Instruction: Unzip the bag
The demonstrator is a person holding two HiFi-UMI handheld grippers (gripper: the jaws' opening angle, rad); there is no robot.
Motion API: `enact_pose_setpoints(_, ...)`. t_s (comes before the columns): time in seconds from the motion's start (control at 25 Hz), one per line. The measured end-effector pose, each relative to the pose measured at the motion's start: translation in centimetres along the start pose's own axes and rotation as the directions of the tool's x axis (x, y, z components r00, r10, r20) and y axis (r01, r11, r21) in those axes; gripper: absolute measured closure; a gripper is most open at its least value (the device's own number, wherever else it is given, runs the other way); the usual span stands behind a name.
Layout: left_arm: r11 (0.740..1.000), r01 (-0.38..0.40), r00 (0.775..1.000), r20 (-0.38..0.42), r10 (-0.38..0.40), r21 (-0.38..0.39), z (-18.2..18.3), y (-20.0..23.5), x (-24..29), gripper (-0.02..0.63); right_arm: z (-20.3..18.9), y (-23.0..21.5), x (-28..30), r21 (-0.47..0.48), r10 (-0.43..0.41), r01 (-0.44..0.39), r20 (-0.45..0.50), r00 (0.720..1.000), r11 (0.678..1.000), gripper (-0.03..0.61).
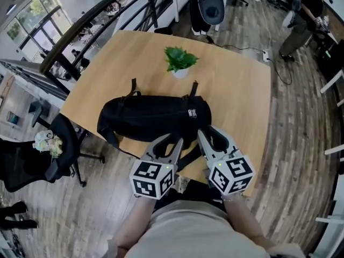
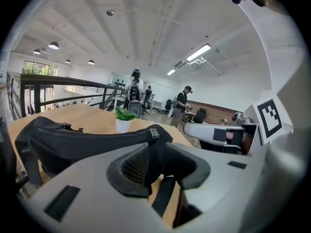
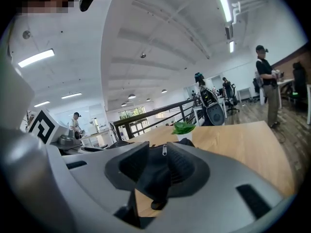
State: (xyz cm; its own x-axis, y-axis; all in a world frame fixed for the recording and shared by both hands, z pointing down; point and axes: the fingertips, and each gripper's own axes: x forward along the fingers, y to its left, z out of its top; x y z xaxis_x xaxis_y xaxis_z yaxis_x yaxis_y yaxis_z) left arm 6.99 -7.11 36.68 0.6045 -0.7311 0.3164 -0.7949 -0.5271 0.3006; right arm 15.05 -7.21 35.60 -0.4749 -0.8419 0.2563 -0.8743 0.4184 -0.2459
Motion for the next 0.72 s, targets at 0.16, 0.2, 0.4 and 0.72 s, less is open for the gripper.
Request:
enact_pose_setpoints(0.16,1.000,0.021,1.000,-0.021,-0.021,-0.009,0.2,0.1,2.1,0.492,0.0,-2.0,0.7,0.019,-0.035,0.035,-0.011,0.999,0.999,0.471)
enact_pose_setpoints(0.2,1.000,0.025,0.999,-0.028,-0.025,-0.013,0.2,0.2,2.5,0.494,-0.1,-2.3,0.9,0.025,-0.040,0.041,-0.014,0.999,0.999,0.469)
enact_pose_setpoints(0.4,0.998,0.056,0.997,-0.050,-0.058,-0.042,0.1,0.8,4.7,0.503,-0.1,-3.8,1.9,0.038,-0.073,0.074,-0.025,0.997,0.997,0.451)
enact_pose_setpoints(0.72,0.991,0.120,0.988,-0.087,-0.126,-0.061,0.0,1.4,7.4,0.517,-0.3,-4.6,3.1,0.074,-0.120,0.122,-0.043,0.992,0.990,0.423)
